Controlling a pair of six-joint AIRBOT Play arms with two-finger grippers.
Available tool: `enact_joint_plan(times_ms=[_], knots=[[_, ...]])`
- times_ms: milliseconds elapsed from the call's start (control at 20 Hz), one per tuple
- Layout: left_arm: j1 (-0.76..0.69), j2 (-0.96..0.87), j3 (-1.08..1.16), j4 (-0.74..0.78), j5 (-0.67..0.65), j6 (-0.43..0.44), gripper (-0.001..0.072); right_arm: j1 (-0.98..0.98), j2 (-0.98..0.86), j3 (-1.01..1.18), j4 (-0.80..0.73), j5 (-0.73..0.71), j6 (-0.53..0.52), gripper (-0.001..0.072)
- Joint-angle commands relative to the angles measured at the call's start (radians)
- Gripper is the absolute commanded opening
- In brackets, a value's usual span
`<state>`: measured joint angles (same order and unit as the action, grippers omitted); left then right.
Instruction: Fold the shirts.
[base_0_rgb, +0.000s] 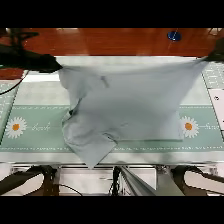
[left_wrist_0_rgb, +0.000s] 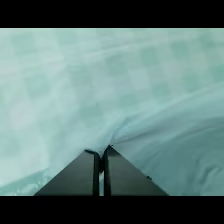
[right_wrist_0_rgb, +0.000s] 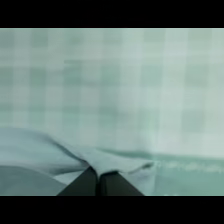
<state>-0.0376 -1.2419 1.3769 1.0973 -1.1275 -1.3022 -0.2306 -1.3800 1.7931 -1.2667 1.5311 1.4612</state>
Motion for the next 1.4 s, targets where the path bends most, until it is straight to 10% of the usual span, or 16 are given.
enact_joint_plan(times_ms=[0, 550, 600, 700, 800, 1000, 1150, 1250, 1350], knots=[[-0.008, -0.173, 0.019, -0.008, 0.207, 0.054, 0.0028, 0.084, -0.153, -0.005, -0.066, -0.287, -0.007, 0.0016], [-0.029, -0.404, 0.019, -0.042, 0.463, 0.060, 0.0033, 0.085, -0.498, -0.005, 0.130, -0.430, -0.006, 0.0018], [-0.035, -0.422, 0.019, -0.060, 0.451, 0.060, 0.0077, 0.085, -0.512, -0.005, 0.157, -0.418, -0.006, 0.0025], [-0.039, -0.434, 0.020, -0.076, 0.411, 0.060, 0.0338, 0.084, -0.515, -0.004, 0.187, -0.400, -0.009, 0.0268], [0.006, -0.402, 0.061, -0.006, 0.239, 0.060, 0.0425, 0.065, -0.470, 0.011, 0.185, -0.317, -0.056, 0.0417], [0.210, -0.246, 0.079, 0.182, -0.242, 0.059, 0.0425, -0.008, -0.317, 0.019, -0.178, -0.057, -0.122, 0.0435], [0.375, -0.035, -0.142, -0.003, -0.301, 0.053, 0.0509, -0.105, -0.246, -0.044, -0.122, -0.001, -0.099, 0.0435], [0.431, 0.126, -0.383, -0.035, -0.303, 0.047, 0.0720, -0.146, -0.206, -0.140, -0.053, -0.016, -0.129, 0.0435], [0.441, 0.242, -0.605, -0.037, -0.298, 0.050, 0.0720, -0.161, -0.179, -0.246, -0.048, -0.031, -0.141, 0.0435]])
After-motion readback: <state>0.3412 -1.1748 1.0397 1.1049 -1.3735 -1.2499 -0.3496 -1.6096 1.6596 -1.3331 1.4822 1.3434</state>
